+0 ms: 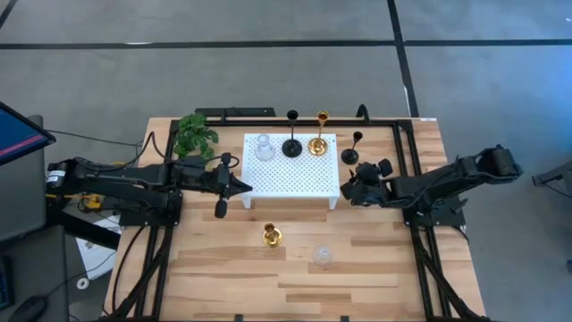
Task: Pick & Place candle stick holders
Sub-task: Put the black candle holder aligned with the other black candle holder on the shelf
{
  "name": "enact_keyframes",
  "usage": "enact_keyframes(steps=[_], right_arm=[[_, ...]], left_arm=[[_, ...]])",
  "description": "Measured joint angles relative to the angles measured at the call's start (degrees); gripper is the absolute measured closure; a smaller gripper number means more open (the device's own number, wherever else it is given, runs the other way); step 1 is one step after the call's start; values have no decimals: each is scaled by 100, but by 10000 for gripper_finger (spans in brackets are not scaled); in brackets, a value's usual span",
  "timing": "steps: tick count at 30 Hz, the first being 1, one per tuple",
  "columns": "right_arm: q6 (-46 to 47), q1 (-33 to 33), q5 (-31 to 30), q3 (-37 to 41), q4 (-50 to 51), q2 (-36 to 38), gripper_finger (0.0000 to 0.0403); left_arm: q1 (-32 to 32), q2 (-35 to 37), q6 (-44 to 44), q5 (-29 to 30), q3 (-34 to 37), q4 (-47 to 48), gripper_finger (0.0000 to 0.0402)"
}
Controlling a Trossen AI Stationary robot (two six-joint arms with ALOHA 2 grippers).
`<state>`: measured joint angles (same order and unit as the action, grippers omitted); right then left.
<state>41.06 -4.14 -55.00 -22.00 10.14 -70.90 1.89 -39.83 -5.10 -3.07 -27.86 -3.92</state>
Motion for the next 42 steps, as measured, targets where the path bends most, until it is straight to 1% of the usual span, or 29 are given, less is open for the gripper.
enact_keyframes(steps=[4,8,12,14,18,20,23,27,30,33,39,40,42], right_arm=[[-552,241,-74,0,-686,-254,255],[-1200,562,-62,0,-1310,-348,265],[-1317,990,-31,0,-1402,-330,262],[-1426,1194,118,0,-1431,-330,257],[-1882,1517,435,0,-1871,-345,248],[-2045,1650,455,0,-2066,-345,246],[-2156,1844,473,0,-2174,-345,247],[-2189,2073,687,0,-2197,-345,257],[-2245,2187,715,0,-2305,-345,274],[-2351,2258,718,0,-2354,-345,301],[-2362,2253,768,-5,-2398,-341,384],[-2387,2237,751,-13,-2394,-336,391],[-2452,2180,722,-11,-2390,-336,390]], left_arm=[[-2,0,2,0,0,2,392],[-1,0,2,0,0,2,392],[-1,0,1,0,0,2,392],[-1,0,2,0,0,2,392],[0,0,2,0,0,2,392],[0,0,2,0,0,2,392],[0,0,1,0,0,2,392],[0,0,1,0,0,2,392],[-1,0,1,0,0,2,392],[-2,0,0,0,0,2,392],[-1,0,2,0,0,2,392],[0,0,2,0,0,2,392],[-1,0,2,0,0,2,392]])
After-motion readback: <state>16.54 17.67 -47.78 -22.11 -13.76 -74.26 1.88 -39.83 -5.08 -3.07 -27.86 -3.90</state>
